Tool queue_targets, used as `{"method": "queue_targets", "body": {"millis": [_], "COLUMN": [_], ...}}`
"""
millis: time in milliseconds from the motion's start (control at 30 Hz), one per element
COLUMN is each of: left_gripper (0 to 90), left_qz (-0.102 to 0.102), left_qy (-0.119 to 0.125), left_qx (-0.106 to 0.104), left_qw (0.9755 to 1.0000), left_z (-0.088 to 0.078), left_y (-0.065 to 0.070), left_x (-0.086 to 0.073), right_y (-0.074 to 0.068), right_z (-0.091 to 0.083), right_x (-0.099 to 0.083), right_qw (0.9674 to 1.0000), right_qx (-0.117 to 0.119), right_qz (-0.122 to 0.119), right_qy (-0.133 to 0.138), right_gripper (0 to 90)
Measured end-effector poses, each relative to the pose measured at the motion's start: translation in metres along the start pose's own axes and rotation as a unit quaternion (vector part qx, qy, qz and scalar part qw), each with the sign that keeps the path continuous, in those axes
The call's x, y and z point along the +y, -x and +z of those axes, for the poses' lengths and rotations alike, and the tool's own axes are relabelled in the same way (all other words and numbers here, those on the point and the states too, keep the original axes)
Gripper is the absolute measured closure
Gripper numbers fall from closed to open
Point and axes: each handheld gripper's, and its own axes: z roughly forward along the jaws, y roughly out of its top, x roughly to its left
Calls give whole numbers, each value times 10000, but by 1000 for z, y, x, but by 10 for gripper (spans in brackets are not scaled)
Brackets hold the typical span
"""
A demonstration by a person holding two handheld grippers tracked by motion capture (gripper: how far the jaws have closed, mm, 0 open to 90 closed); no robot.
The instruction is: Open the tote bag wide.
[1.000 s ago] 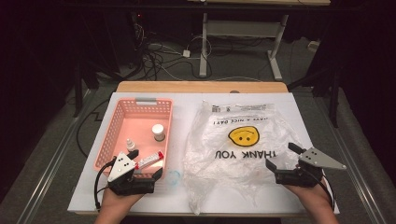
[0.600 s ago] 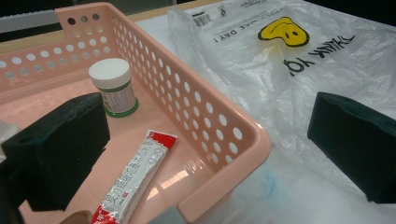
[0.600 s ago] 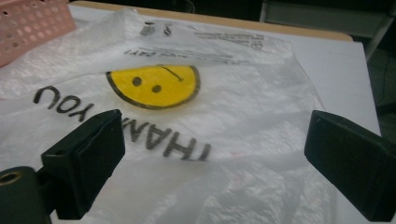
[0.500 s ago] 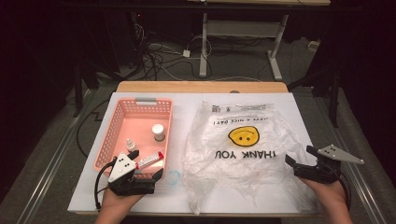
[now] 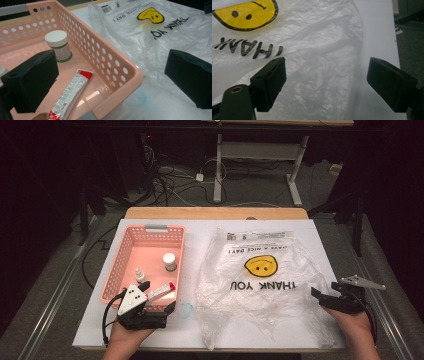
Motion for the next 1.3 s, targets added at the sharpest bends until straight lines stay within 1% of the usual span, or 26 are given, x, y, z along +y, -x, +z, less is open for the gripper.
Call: {"method": "queue_targets", "body": {"millis": [33, 100, 167, 200, 233, 267, 300, 367, 433, 600, 733, 833, 933, 1000, 1033, 1100, 1167, 1233, 1300], "left_gripper": [0, 0, 0, 0, 0, 0, 0, 0, 0, 0, 0, 0, 0, 0, 0, 0, 0, 0, 0], "left_qz": [6, 13, 20, 26, 35, 49, 63, 76, 81, 89, 89, 81, 74, 61, 61, 66, 43, -3, -26], "left_qy": [1, 0, -3, -7, -6, -11, -18, -18, -19, -23, -31, -35, -31, -31, -31, -40, -27, -9, -7], "left_qx": [-1, 1, -8, -13, -15, -18, -18, -12, -9, -10, -8, -2, -3, -11, -11, -2, 8, 13, 6], "left_qw": [10000, 10000, 10000, 10000, 10000, 10000, 10000, 10000, 10000, 10000, 10000, 10000, 10000, 10000, 10000, 10000, 10000, 10000, 10000], "left_z": [0, 0, 0, 0, 1, 1, 1, 1, 0, 1, 1, 1, 1, 1, 1, 0, -2, -4, -4], "left_y": [0, 1, 1, 2, 2, 3, 3, 4, 4, 4, 4, 4, 5, 5, 5, 4, 3, 2, 1], "left_x": [0, 0, 0, 0, 0, 0, 0, 0, 0, 0, 0, 0, 0, 0, 0, 1, 1, 1, 1], "right_y": [2, 6, 7, 7, 7, 6, 5, 5, 2, -3, -4, -5, -6, -8, -10, -16, -25, -33, -41], "right_z": [0, 2, 3, 4, 4, 4, 5, 6, 6, 7, 6, 6, 5, 5, 5, 1, -6, -14, -22], "right_x": [-1, -3, -5, -5, -5, -4, -5, -5, -5, -5, -6, -6, -6, -7, -7, -9, -10, -9, -8], "right_qw": [10000, 9998, 9996, 9996, 9996, 9995, 9994, 9993, 9992, 9982, 9983, 9981, 9981, 9978, 9977, 9976, 9971, 9969, 9966], "right_qx": [0, 32, 59, 48, 48, -18, -22, -36, -167, -311, -250, -160, -45, 19, 83, 162, 169, 220, 220], "right_qz": [76, 139, 158, 125, 125, 115, 102, 62, -62, -307, -375, -452, -481, -566, -570, -605, -704, -738, -798], "right_qy": [-26, -129, -239, -252, -252, -297, -341, -360, -366, -404, -371, -377, -380, -355, -350, -303, -249, -130, 15], "right_gripper": [185, 217, 247, 266, 266, 297, 317, 329, 397, 536, 660, 759, 892, 900, 900, 900, 900, 900, 900]}}
